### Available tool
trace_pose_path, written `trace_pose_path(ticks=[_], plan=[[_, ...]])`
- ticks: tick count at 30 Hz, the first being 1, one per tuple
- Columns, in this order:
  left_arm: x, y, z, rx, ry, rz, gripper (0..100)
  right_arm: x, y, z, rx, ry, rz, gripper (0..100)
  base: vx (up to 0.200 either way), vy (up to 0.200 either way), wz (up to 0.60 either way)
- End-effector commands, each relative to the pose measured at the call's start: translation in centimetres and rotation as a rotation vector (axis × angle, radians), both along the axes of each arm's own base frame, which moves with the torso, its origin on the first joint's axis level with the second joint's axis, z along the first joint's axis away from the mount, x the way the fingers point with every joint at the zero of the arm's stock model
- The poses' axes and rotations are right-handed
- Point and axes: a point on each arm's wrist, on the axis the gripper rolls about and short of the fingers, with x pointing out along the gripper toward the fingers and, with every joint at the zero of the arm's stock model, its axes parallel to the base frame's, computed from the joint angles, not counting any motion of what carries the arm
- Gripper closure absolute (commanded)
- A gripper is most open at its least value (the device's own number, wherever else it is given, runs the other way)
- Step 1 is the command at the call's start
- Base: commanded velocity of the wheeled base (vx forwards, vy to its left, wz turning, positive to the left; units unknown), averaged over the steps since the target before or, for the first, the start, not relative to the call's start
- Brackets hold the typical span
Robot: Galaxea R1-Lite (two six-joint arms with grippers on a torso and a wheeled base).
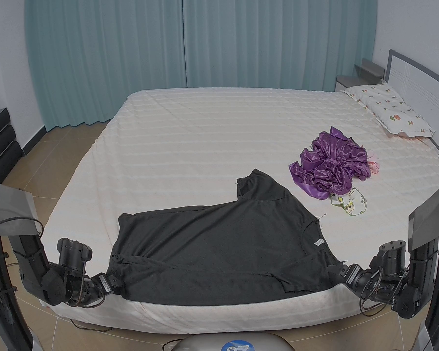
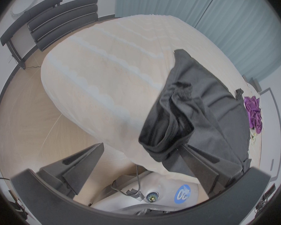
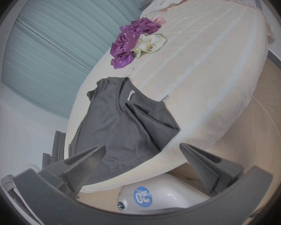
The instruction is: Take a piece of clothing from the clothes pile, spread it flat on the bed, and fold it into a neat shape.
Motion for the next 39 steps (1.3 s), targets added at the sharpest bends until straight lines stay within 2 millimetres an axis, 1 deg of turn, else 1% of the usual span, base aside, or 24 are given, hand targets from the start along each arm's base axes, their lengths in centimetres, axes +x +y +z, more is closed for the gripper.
trace_pose_path(ticks=[1,3,5,6,8,10,11,12,14,16,20,23,24,25,26,28,30,31,32,36,39], plan=[[1.0,1.9,2.4,0.017,-0.113,0.047,0,-0.2,-0.7,2.3,0.013,-0.101,-0.012,0,0.000,0.000,0.00],[1.8,2.1,2.8,0.010,-0.145,0.043,0,-0.1,-0.8,2.7,-0.004,-0.126,-0.010,0,0.000,0.000,0.00],[2.0,2.1,2.9,0.004,-0.153,0.039,0,0.0,-0.9,2.8,-0.008,-0.136,-0.010,0,0.000,0.000,0.00],[2.7,2.1,3.2,-0.019,-0.170,0.019,0,0.1,-1.1,3.3,-0.020,-0.164,-0.008,0,0.000,0.000,0.00],[3.1,2.1,3.6,-0.021,-0.153,0.006,0,0.1,-1.2,3.3,-0.032,-0.169,-0.004,0,0.000,0.000,0.00],[2.4,2.1,3.3,0.008,-0.079,-0.039,0,0.0,-1.2,3.1,-0.034,-0.155,-0.002,0,0.000,0.000,0.00],[1.7,2.1,3.3,0.034,-0.020,-0.090,0,0.0,-1.2,2.9,-0.034,-0.147,-0.001,0,0.000,0.000,0.00],[1.7,2.1,3.3,0.034,-0.020,-0.090,0,0.0,-1.2,2.9,-0.034,-0.147,-0.001,0,0.000,0.000,0.00],[1.1,2.4,3.2,0.052,0.034,-0.122,0,0.1,-1.4,2.7,-0.026,-0.137,0.000,0,0.000,0.000,0.00],[1.3,2.5,3.3,0.055,0.028,-0.120,0,0.2,-1.6,2.7,-0.021,-0.137,-0.001,0,0.000,0.000,0.00],[3.0,2.8,4.2,0.045,-0.038,-0.107,0,0.4,-1.7,2.9,-0.019,-0.151,0.001,0,0.000,0.000,0.00],[4.5,2.2,4.9,-0.004,-0.091,-0.105,0,0.6,-1.6,2.8,-0.011,-0.155,0.012,0,0.000,0.000,0.00],[4.5,2.2,4.9,-0.004,-0.091,-0.105,0,0.6,-1.6,2.8,-0.011,-0.155,0.012,0,0.000,0.000,0.00],[5.5,1.5,5.4,-0.046,-0.121,-0.108,0,1.0,-1.5,2.4,-0.001,-0.143,0.030,0,0.000,0.000,0.00],[6.0,1.2,5.4,-0.066,-0.129,-0.117,0,1.1,-1.4,2.1,0.002,-0.133,0.040,0,0.000,0.000,0.00],[6.5,0.7,5.2,-0.087,-0.127,-0.143,0,1.3,-1.2,1.6,0.004,-0.117,0.052,0,0.000,0.000,0.00],[7.2,0.0,4.4,-0.092,-0.114,-0.164,0,1.5,-1.1,1.1,0.003,-0.102,0.058,0,0.000,0.000,0.00],[7.2,0.0,4.4,-0.092,-0.114,-0.164,0,1.5,-1.1,1.1,0.003,-0.102,0.058,0,0.000,0.000,0.00],[7.5,-0.3,3.9,-0.095,-0.102,-0.168,0,1.6,-0.9,0.9,0.003,-0.099,0.064,0,0.000,0.000,0.00],[7.7,-0.8,2.7,-0.101,-0.068,-0.183,0,1.7,-0.8,0.8,0.003,-0.099,0.065,0,0.000,0.000,0.00],[7.8,-0.9,2.2,-0.101,-0.054,-0.188,0,1.7,-0.8,0.8,0.003,-0.099,0.069,0,0.000,0.000,0.00]])
